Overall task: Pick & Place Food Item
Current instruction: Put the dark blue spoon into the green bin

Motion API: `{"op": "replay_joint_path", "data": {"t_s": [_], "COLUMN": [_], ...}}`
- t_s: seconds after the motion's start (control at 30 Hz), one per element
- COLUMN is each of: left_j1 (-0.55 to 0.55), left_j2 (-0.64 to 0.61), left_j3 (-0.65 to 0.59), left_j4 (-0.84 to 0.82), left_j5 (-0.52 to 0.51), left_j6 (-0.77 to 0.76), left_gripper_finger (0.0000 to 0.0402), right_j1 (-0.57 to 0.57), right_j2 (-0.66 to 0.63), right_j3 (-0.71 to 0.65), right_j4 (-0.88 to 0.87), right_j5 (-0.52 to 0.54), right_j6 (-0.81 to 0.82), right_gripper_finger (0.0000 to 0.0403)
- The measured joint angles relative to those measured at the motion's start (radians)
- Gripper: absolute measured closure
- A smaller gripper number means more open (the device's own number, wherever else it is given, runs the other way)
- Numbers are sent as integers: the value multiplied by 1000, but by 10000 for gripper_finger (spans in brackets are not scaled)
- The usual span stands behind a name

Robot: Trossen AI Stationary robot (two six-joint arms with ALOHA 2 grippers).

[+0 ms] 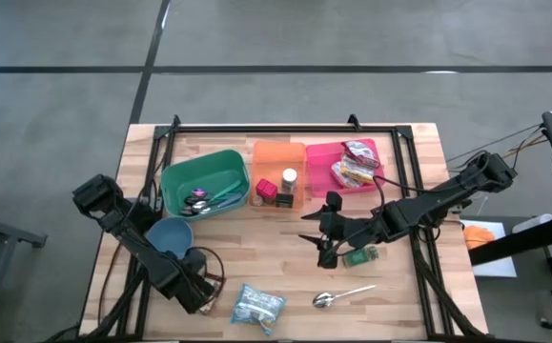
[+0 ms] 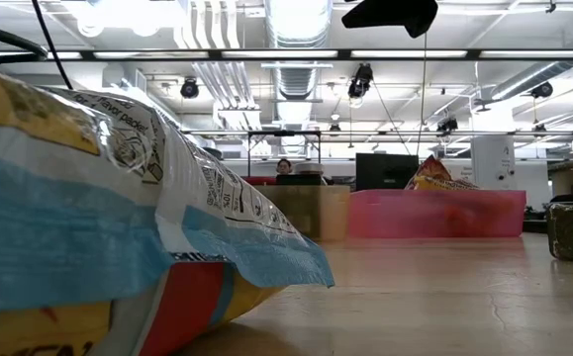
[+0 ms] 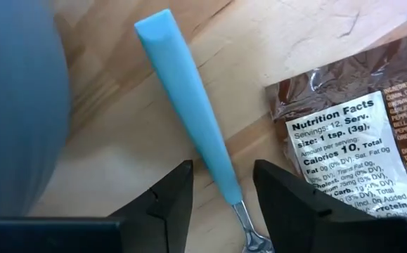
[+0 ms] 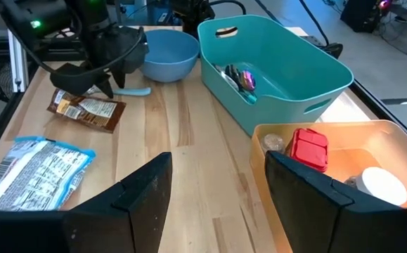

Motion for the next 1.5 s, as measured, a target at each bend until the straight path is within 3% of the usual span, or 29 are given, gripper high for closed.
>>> {"op": "replay_joint_path", "data": {"t_s": [0.13,0.33,0.4,1.17,1.5], "left_j1": [0,1,1,9,79], "left_j2": [-1,0,0,12,9], "left_j3": [-9,-10,-10,175,456], "left_j4": [19,42,40,-97,-428], "left_j5": [9,8,3,-145,-307], "left_j6": [38,130,151,370,562], "left_gripper_finger": [270,373,389,396,396], "right_j1": [0,0,0,0,0], "right_j2": [0,0,0,0,0], "right_j3": [0,0,0,0,0], "right_j4": [0,0,0,0,1], "right_j5": [0,0,0,0,0], "right_j6": [0,0,0,-1,-1], "right_gripper_finger": [177,177,177,177,177]}}
